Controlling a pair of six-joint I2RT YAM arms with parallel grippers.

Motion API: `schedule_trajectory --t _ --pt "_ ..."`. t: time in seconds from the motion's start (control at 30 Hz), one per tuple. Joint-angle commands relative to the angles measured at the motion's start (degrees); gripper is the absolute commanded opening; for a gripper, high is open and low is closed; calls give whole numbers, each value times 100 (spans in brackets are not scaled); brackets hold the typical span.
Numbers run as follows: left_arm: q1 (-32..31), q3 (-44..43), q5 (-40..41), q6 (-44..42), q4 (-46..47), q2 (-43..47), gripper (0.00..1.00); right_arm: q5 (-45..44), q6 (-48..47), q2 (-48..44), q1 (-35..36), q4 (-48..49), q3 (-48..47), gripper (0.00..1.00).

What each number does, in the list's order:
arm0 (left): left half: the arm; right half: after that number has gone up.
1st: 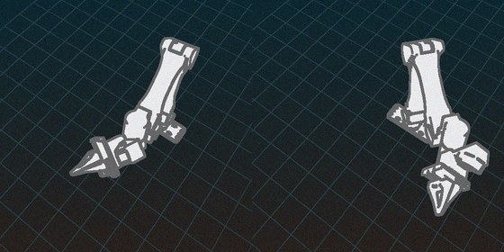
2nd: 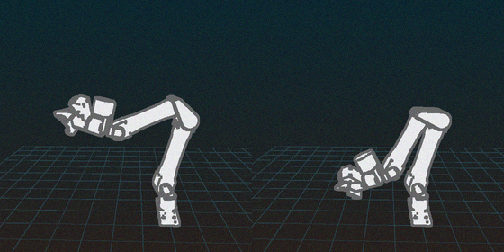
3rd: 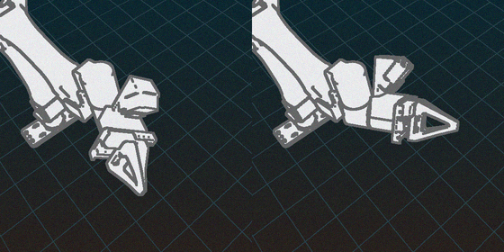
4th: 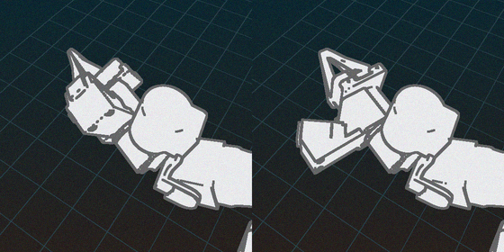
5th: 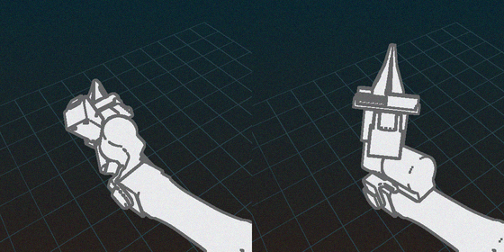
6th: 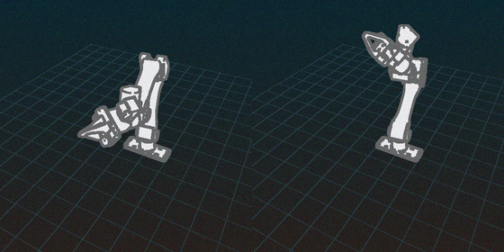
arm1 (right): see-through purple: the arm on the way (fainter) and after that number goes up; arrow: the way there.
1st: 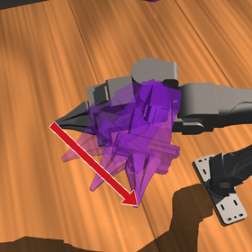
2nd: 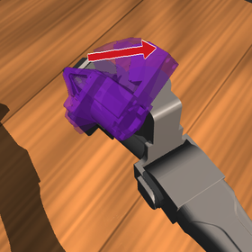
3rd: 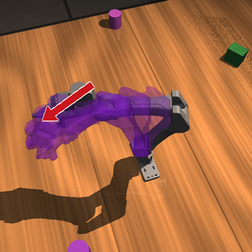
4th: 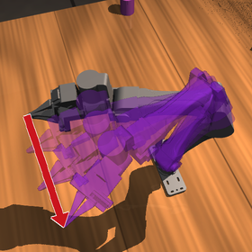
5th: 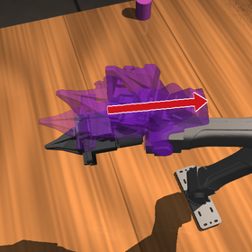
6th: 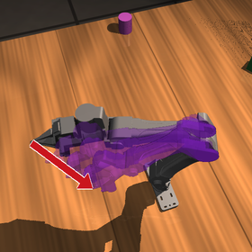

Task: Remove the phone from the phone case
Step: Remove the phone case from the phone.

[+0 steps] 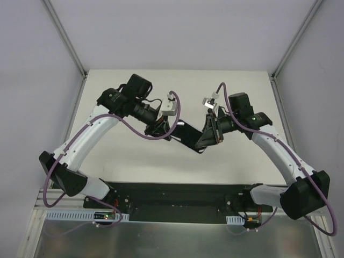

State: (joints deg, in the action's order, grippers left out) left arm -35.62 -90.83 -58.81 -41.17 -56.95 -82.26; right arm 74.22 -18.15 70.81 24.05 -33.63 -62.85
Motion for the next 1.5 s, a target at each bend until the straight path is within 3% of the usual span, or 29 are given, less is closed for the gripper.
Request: schedule_trajectory --t 0.0,0.63,0.97,1.3,1.37,1.47 --pt "-859 -198 -422 -813 237 -45 0 576 1349 197 -15 2043 -122 0" --pt "-1158 -489 685 -1297 70 -168 0 946 1683 250 38 2290 -61 0" --pt "-1044 -313 1705 -279 1088 -203 0 1025 1806 74 29 2528 124 0" --pt "-921 -225 2093 320 1458 -177 0 929 1806 -23 -6 2545 194 0" --pt "-895 -164 2119 399 1458 -89 9 797 1798 -75 -50 2537 229 0" --pt "-798 29 2084 495 1450 104 37 604 1701 -155 -138 2484 256 0"
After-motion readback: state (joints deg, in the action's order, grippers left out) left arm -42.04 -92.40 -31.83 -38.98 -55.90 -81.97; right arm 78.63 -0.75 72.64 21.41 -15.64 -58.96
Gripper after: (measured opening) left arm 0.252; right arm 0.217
